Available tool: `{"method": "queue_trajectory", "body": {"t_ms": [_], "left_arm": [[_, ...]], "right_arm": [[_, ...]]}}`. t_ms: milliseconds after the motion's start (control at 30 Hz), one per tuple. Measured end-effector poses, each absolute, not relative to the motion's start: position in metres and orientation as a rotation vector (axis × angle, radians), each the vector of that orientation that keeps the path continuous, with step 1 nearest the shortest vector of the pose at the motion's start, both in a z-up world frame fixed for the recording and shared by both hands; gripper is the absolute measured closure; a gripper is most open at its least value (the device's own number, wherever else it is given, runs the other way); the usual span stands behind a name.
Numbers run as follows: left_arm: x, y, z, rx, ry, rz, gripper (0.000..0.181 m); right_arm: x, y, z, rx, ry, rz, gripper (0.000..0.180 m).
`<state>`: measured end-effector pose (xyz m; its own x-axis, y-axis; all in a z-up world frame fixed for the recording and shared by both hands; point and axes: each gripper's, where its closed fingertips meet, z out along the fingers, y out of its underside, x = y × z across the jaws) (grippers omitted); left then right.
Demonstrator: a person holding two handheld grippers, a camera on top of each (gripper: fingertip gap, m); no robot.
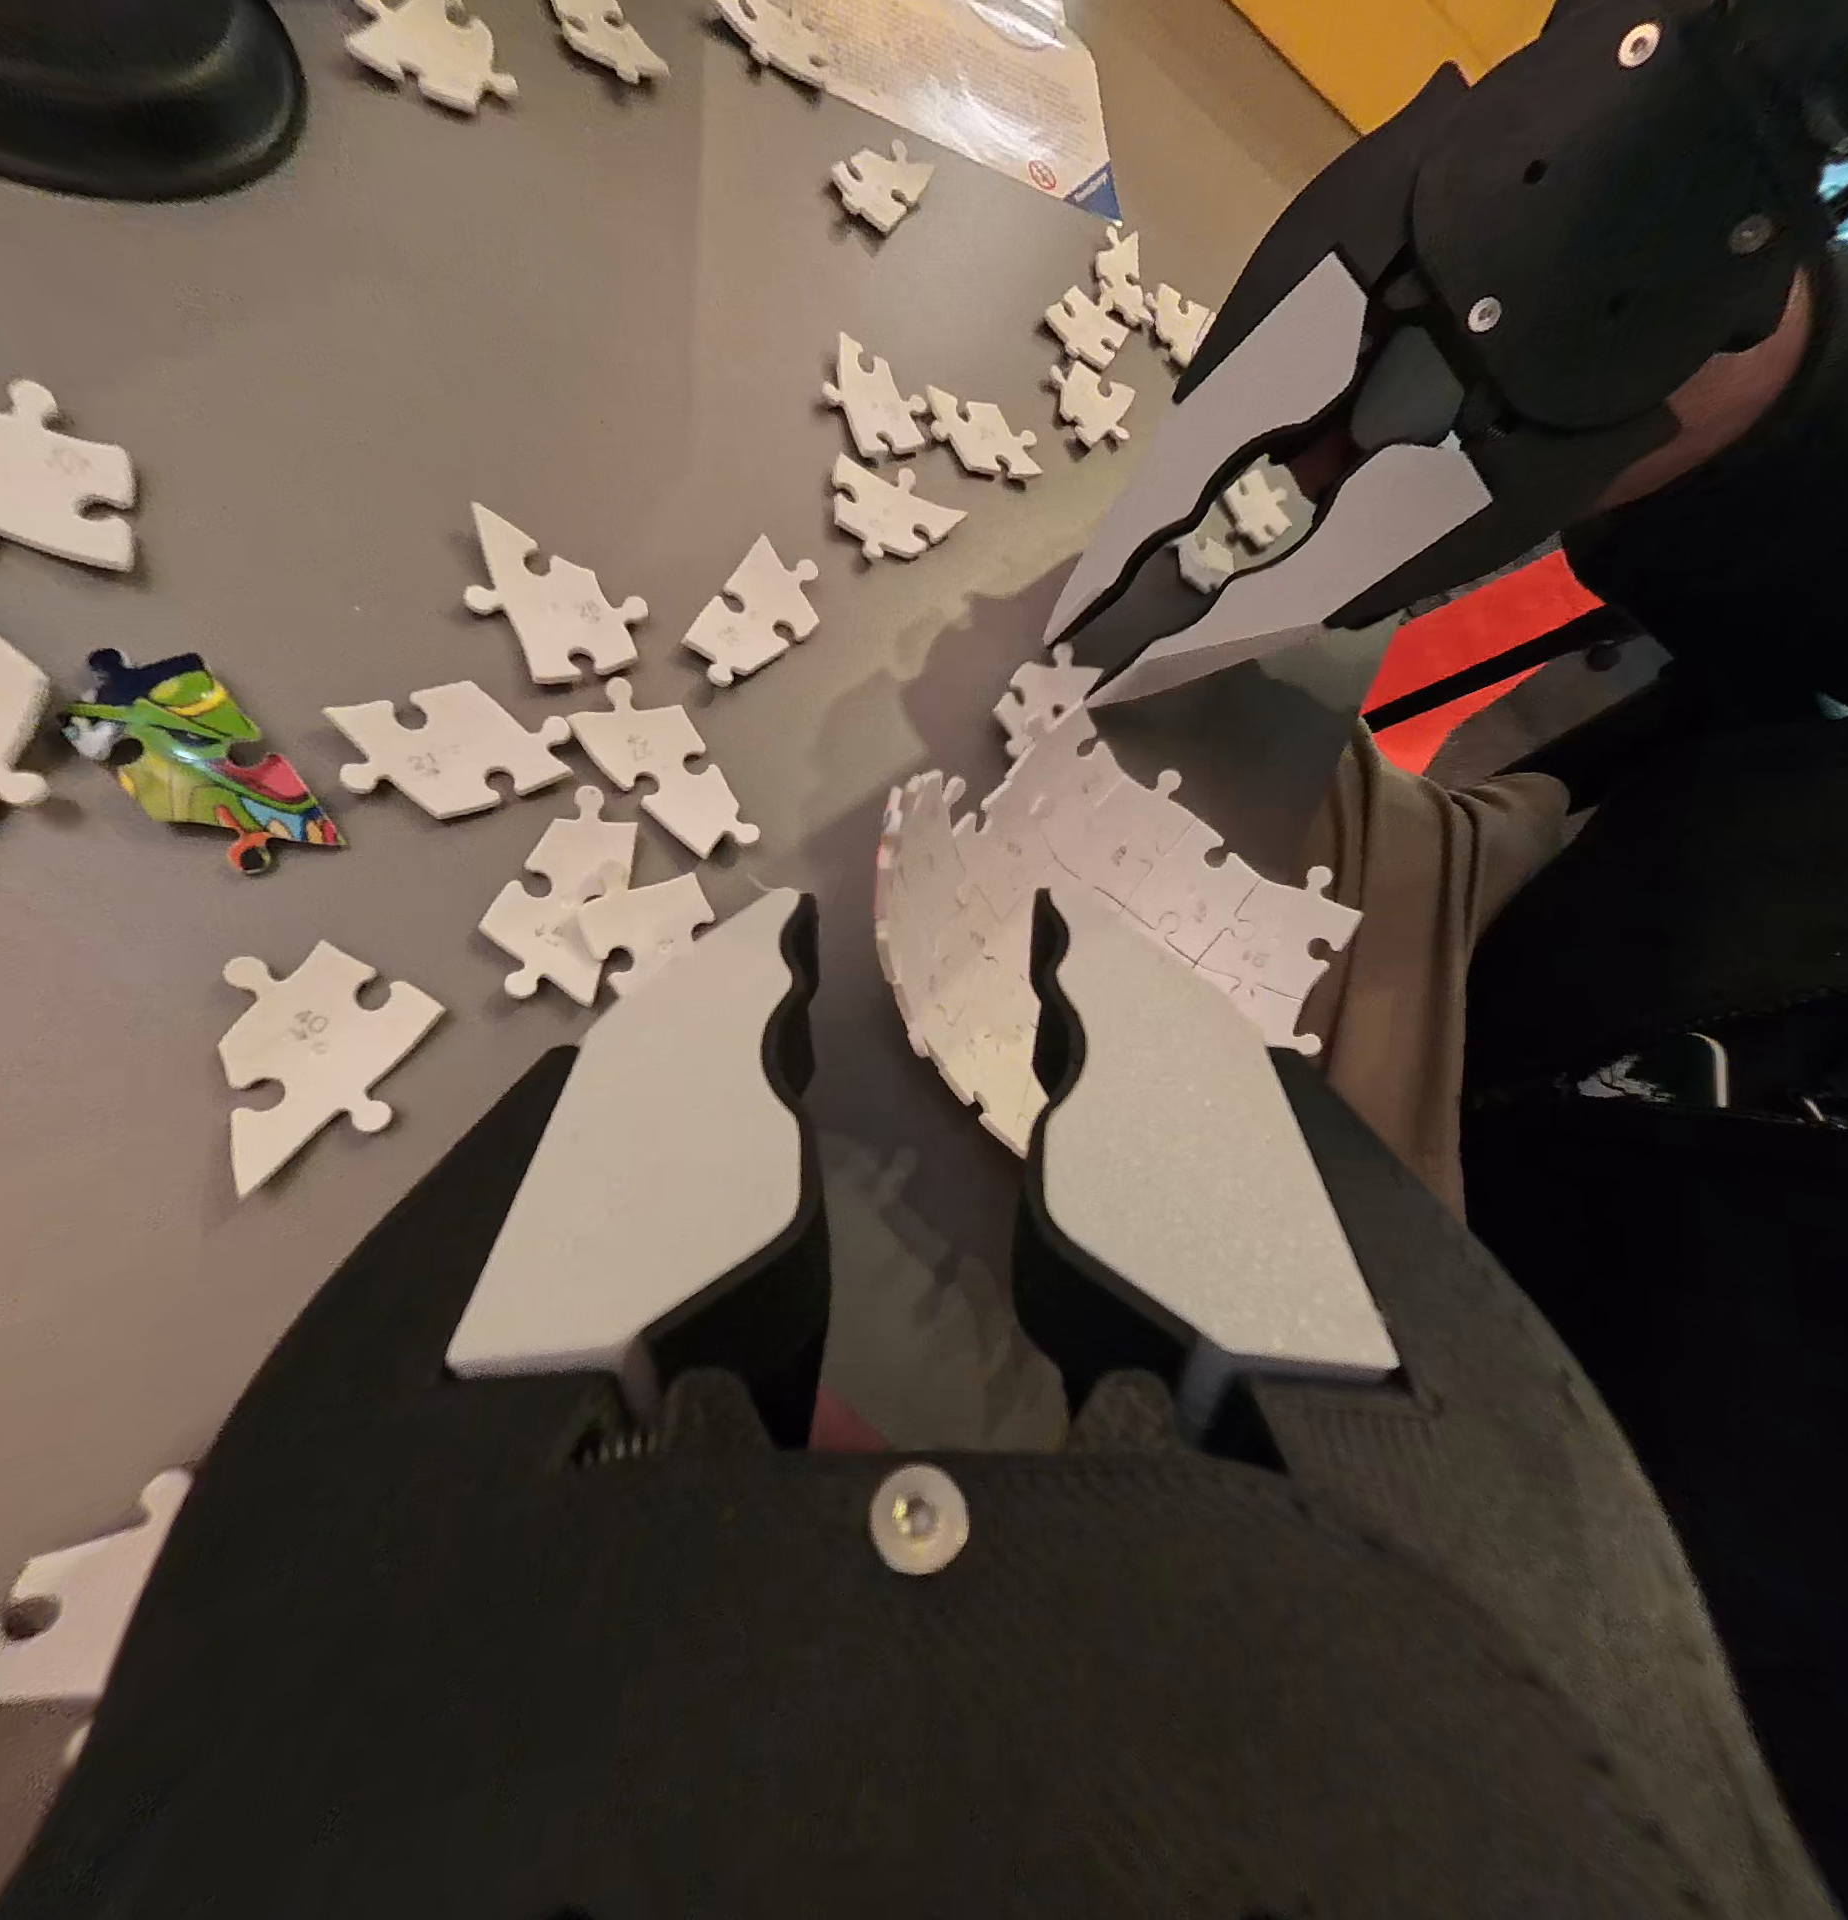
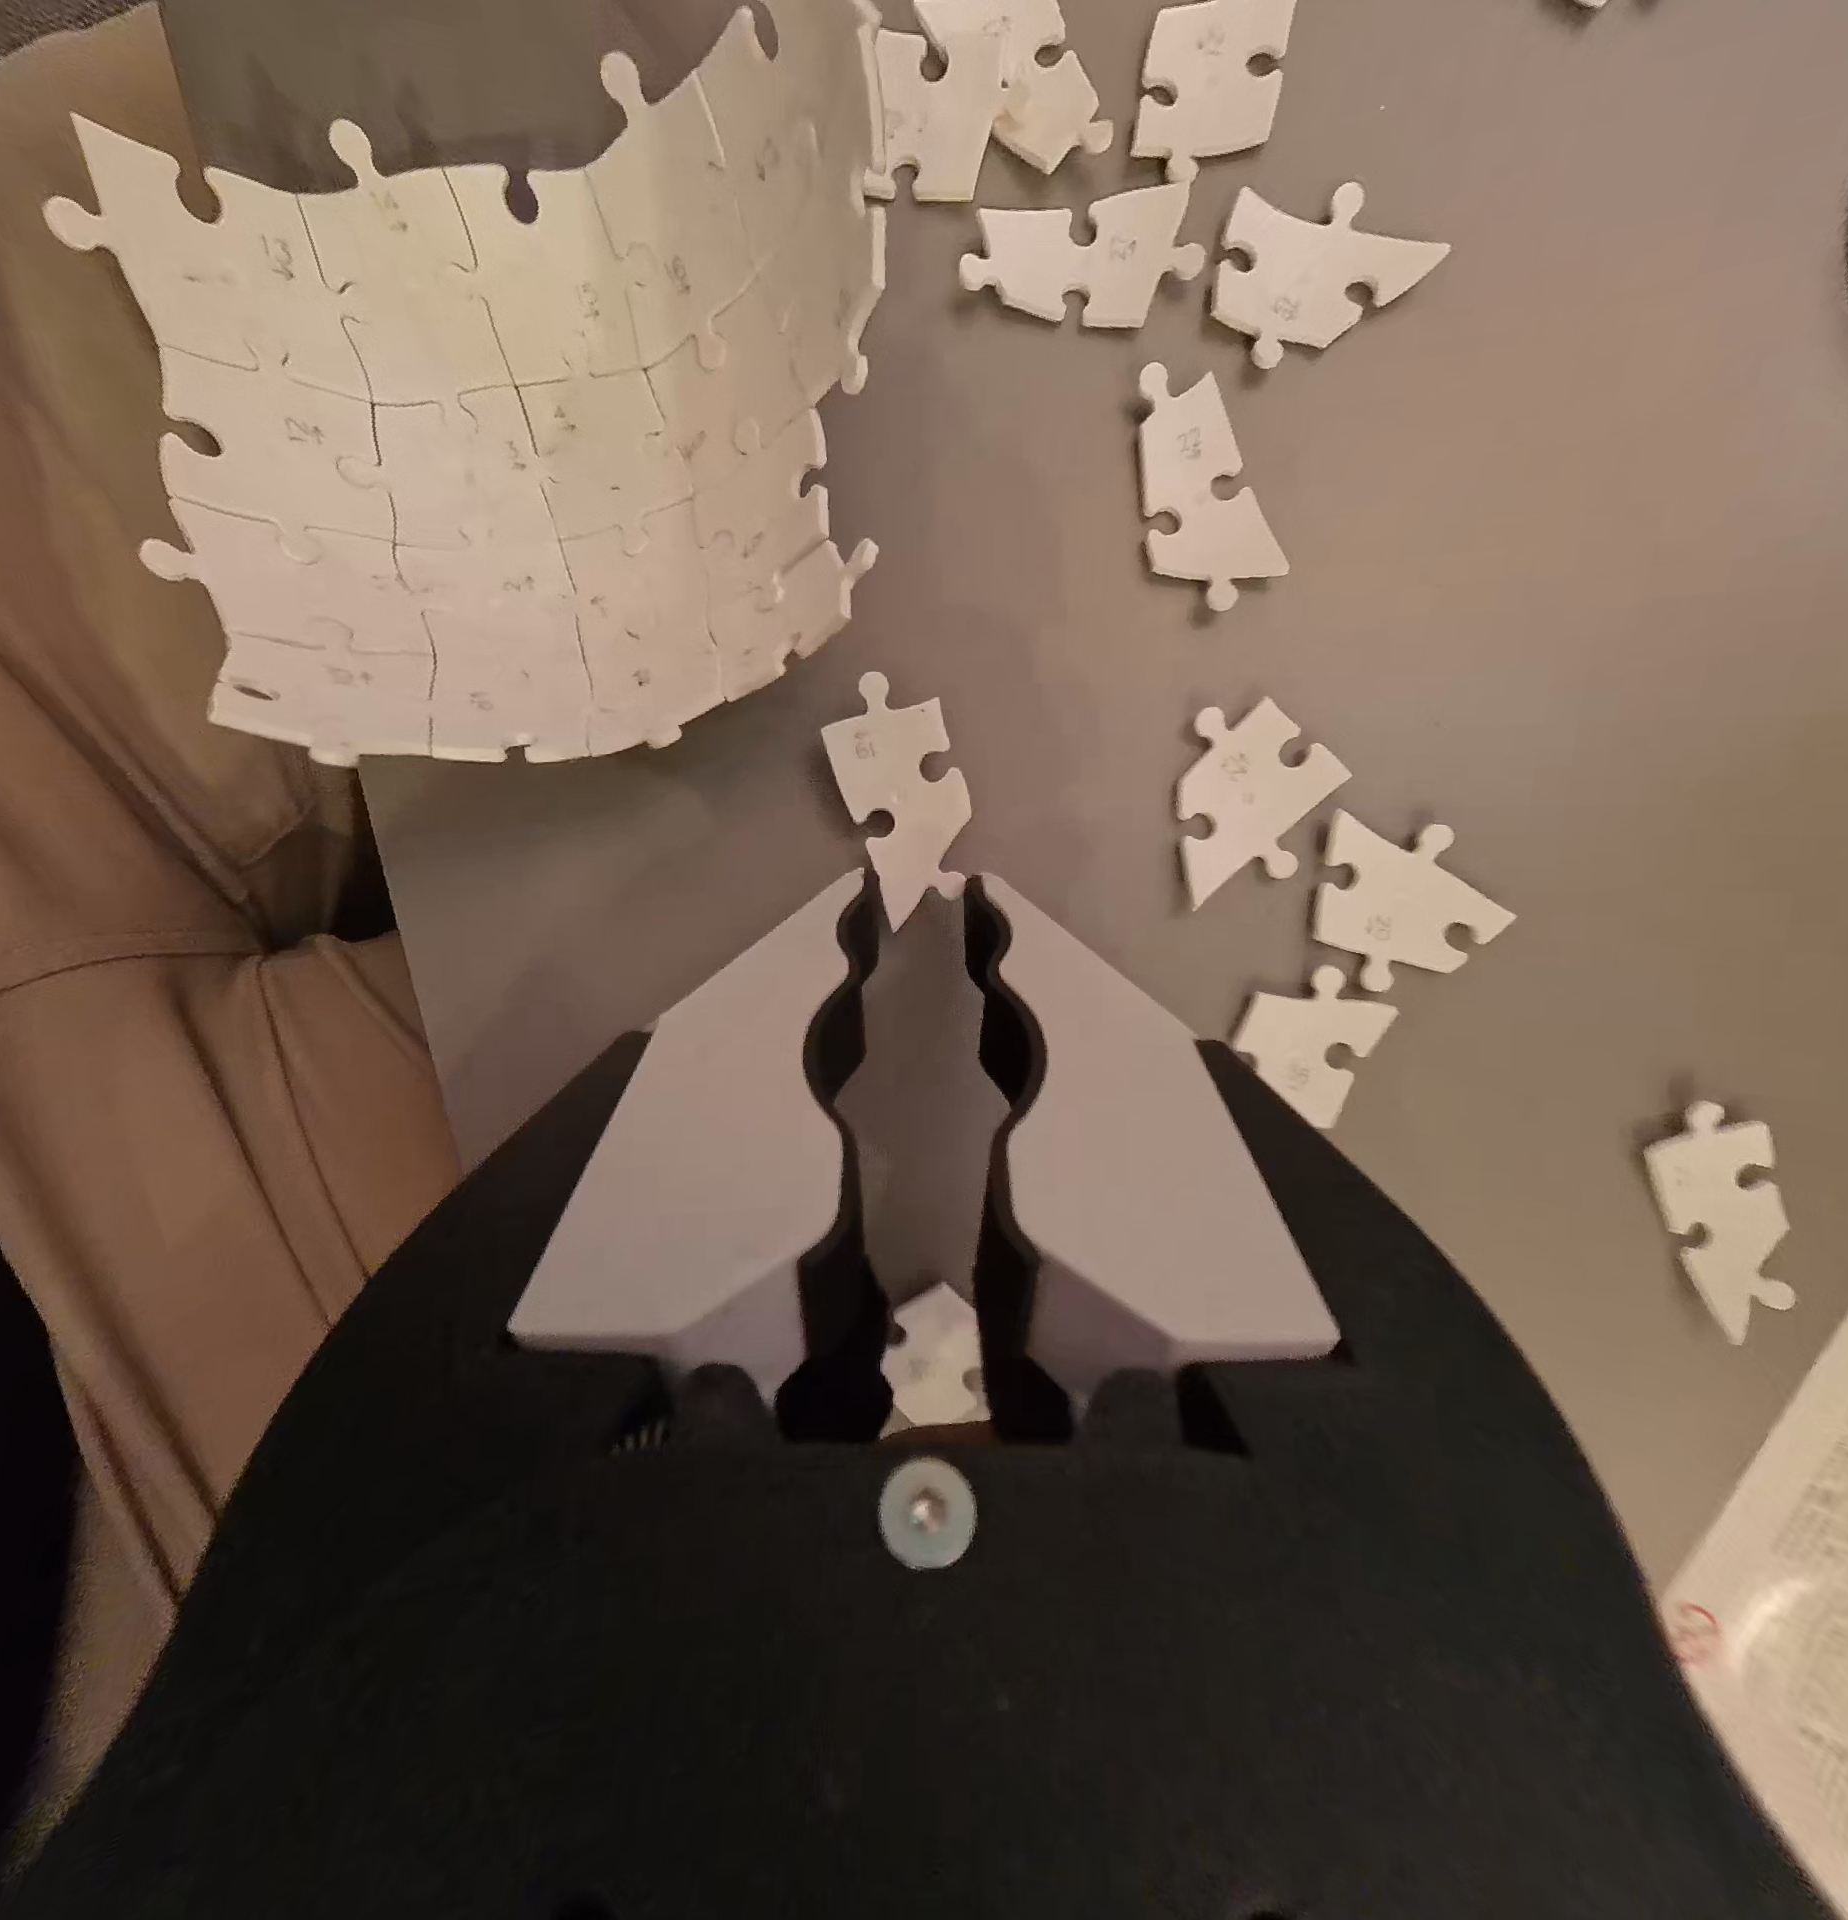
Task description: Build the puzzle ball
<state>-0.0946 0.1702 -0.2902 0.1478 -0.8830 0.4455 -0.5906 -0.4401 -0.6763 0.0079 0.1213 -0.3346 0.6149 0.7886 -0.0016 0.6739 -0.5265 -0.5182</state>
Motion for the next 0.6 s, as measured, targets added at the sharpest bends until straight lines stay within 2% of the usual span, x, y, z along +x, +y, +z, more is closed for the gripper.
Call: {"method": "queue_trajectory", "body": {"t_ms": [133,400,600], "left_arm": [[-0.096,0.180,-0.268,-2.026,1.406,-1.090,0.141],[-0.053,0.158,-0.221,-1.863,1.529,-1.105,0.150],[-0.036,0.139,-0.217,-1.875,1.501,-1.340,0.155]], "right_arm": [[0.020,0.128,-0.312,-2.302,-1.204,0.238,0.165],[-0.005,0.139,-0.222,-1.844,-1.592,-0.042,0.166],[-0.017,0.138,-0.211,-1.611,-1.786,-0.294,0.166]]}}
